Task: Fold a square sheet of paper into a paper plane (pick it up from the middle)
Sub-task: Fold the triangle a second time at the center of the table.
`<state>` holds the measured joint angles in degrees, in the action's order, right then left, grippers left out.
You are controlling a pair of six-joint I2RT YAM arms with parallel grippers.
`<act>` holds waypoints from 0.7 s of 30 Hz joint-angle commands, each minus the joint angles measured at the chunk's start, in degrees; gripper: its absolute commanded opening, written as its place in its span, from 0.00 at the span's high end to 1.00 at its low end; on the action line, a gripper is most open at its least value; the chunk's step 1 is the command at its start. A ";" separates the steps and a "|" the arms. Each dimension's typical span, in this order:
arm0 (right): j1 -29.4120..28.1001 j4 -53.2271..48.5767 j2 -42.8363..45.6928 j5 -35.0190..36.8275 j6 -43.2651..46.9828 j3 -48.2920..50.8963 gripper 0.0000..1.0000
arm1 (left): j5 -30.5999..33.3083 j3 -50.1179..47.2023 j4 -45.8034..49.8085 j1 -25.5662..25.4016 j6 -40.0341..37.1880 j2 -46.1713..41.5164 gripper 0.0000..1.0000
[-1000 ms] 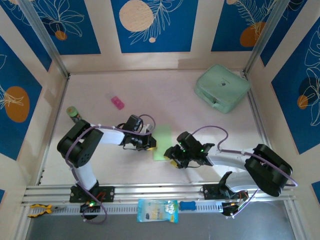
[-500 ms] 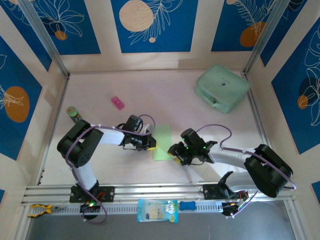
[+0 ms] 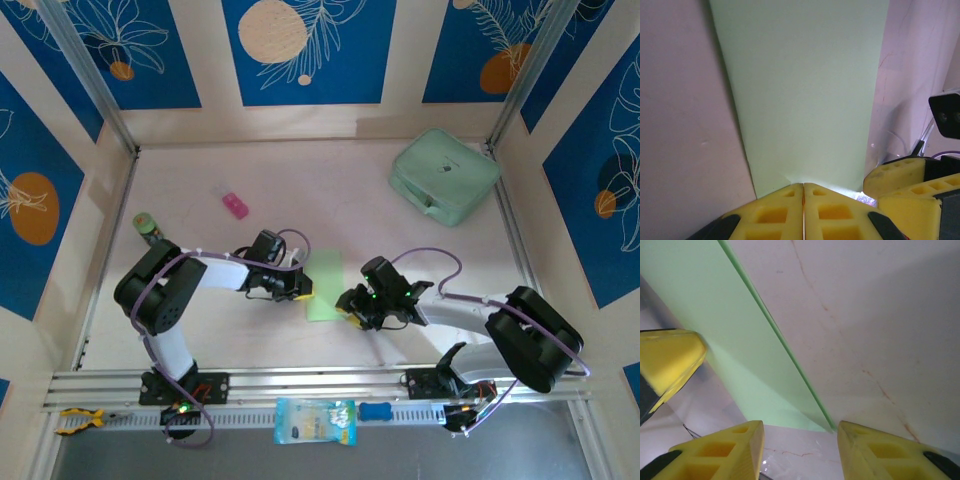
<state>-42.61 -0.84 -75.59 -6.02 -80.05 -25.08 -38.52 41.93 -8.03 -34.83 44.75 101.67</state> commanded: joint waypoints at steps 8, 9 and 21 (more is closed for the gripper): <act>-0.10 3.93 -1.04 -0.65 2.49 -1.50 0.62 | 1.76 -0.01 1.53 0.06 -0.20 1.56 0.91; -0.08 4.08 -1.09 -0.79 2.50 -1.53 0.61 | 1.75 -0.01 1.55 0.10 -0.19 1.52 0.91; 1.04 6.47 -1.58 -2.72 5.78 -1.85 0.55 | 1.50 0.24 1.30 0.06 -0.21 1.60 0.91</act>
<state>-42.35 3.11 -76.36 -6.35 -76.88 -25.39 -38.52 41.93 -7.99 -34.83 44.75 101.67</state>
